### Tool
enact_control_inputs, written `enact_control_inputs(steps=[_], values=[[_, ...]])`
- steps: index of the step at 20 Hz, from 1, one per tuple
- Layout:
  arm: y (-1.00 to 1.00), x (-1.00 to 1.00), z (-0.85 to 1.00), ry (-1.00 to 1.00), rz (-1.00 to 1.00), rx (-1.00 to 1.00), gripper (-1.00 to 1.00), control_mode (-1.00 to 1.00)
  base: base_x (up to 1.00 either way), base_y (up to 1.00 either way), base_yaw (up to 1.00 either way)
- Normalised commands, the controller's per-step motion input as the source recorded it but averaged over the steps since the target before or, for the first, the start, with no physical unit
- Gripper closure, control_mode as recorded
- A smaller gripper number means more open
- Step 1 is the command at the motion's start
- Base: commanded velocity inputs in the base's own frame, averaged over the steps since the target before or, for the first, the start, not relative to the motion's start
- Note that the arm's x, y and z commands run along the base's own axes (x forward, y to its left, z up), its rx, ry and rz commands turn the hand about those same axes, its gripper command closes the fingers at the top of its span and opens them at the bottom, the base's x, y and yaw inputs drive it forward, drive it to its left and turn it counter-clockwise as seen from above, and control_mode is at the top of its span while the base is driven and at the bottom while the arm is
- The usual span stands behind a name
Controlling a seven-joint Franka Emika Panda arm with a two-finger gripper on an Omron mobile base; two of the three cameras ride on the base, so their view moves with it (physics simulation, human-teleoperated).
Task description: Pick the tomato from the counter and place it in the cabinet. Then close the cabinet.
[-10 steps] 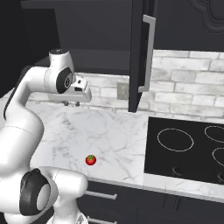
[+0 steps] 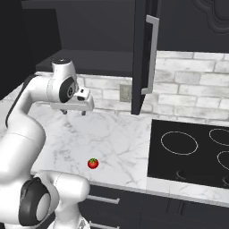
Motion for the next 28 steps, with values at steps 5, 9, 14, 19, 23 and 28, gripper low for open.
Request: enact_control_inputs(steps=[5,9,14,19,23,28], values=[[-0.15,-0.15,-0.56,0.0,-0.01,0.0,-1.0,-1.0,0.0,0.0,0.0],[-0.29,-0.21,-0.51,0.0,-0.05,0.0,-1.0,-1.0,0.0,0.0,0.0],[-0.25,-0.22,-0.53,0.0,-0.06,0.0,-1.0,-1.0,0.0,0.0,0.0],[-0.18,-0.06,-0.53,0.0,-0.05,0.0,-1.0,-1.0,0.0,0.0,0.0],[-0.23,0.0,-0.53,0.0,-0.04,0.01,-1.0,-1.0,0.0,0.0,0.0],[-0.27,0.0,-0.45,0.0,-0.05,0.04,-1.0,-1.0,0.0,0.0,0.0]])
